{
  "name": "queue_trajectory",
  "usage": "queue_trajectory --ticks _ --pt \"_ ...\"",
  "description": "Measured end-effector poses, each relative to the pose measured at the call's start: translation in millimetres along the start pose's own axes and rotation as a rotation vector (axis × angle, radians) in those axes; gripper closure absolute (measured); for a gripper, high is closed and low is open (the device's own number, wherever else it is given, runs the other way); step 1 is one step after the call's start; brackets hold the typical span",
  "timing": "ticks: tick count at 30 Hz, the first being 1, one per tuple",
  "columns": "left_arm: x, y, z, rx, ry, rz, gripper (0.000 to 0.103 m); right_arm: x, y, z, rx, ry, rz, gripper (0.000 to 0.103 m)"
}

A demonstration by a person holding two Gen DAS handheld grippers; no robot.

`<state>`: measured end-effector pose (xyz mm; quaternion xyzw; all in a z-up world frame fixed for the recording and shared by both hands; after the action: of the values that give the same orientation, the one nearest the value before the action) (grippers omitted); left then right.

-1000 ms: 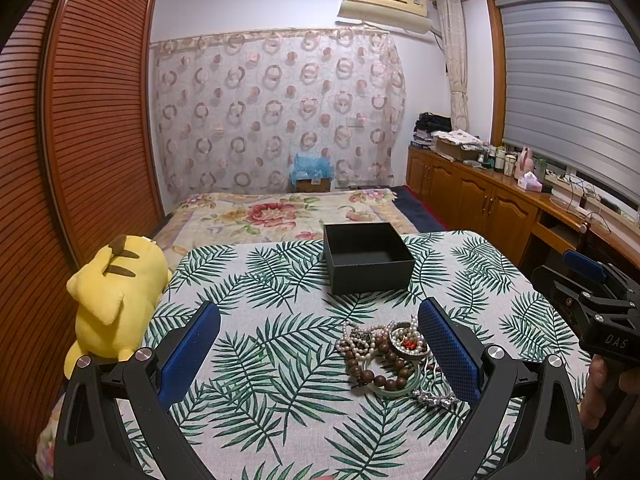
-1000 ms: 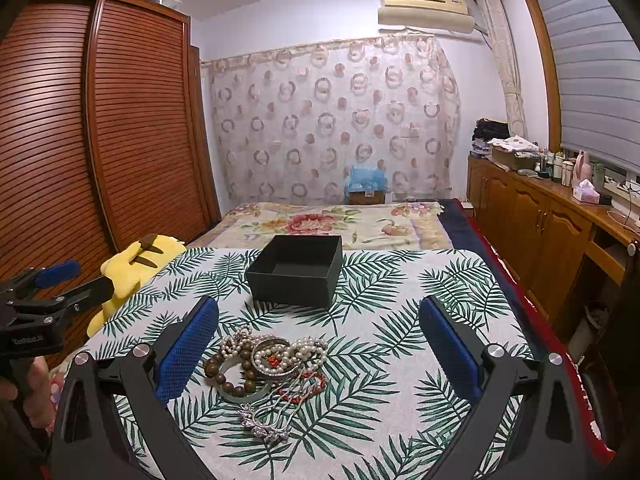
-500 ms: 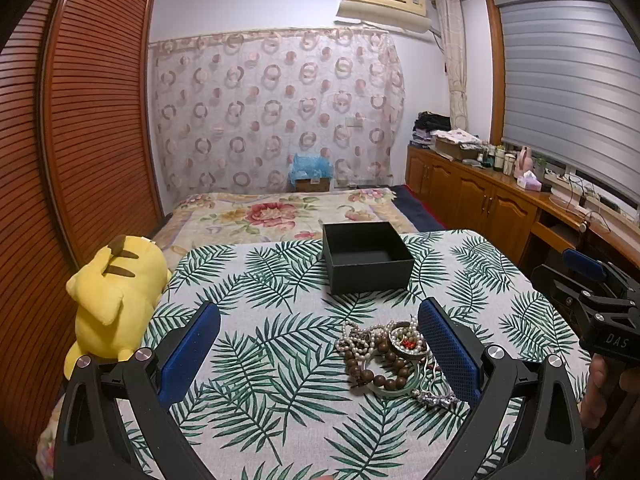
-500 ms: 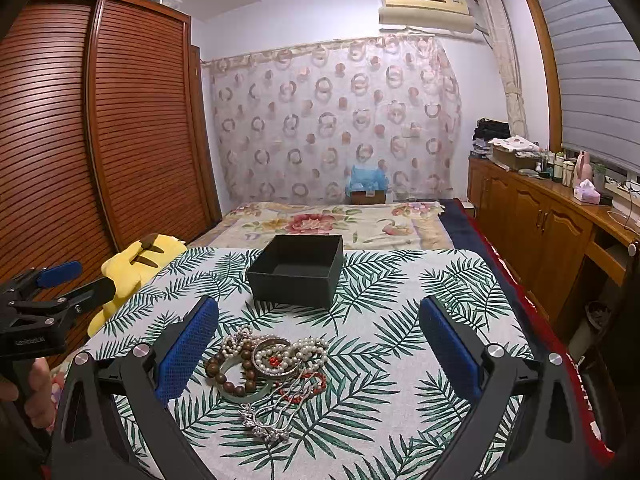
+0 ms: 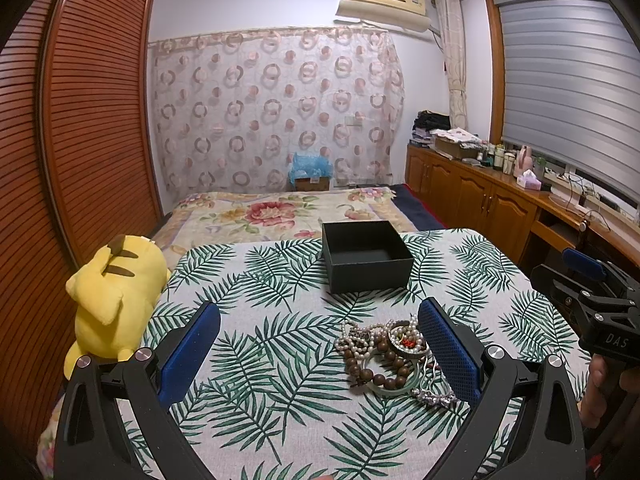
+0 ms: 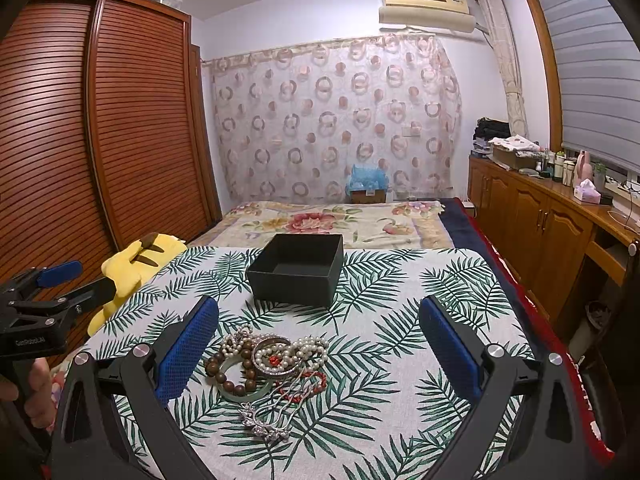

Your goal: Organize jewelry

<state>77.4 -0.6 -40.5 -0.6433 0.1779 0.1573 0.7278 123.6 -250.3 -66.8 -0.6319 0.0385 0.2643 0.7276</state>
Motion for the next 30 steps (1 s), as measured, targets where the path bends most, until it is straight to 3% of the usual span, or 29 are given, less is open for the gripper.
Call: queue_trajectory --ticks 22,30 --pt "-1 -1 -13 0.003 0.006 0.004 0.007 2 5 4 0.001 -0.007 0.008 0.002" --pt "27 23 -10 0.004 0.037 0.082 0.007 15 20 2 -0.006 -0.031 0.054 0.002"
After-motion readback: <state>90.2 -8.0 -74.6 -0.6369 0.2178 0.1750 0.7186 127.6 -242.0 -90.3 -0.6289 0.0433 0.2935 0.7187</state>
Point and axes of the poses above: each gripper's, at about its wrist camera, not at the fingertips, and x roughly the way its jaws point, z to its left, y to its underside, the point moved 9 cm from there along x, roughly the way its jaws point, and after that the axes turned 7 degrees about x, right-handed, at the moved point
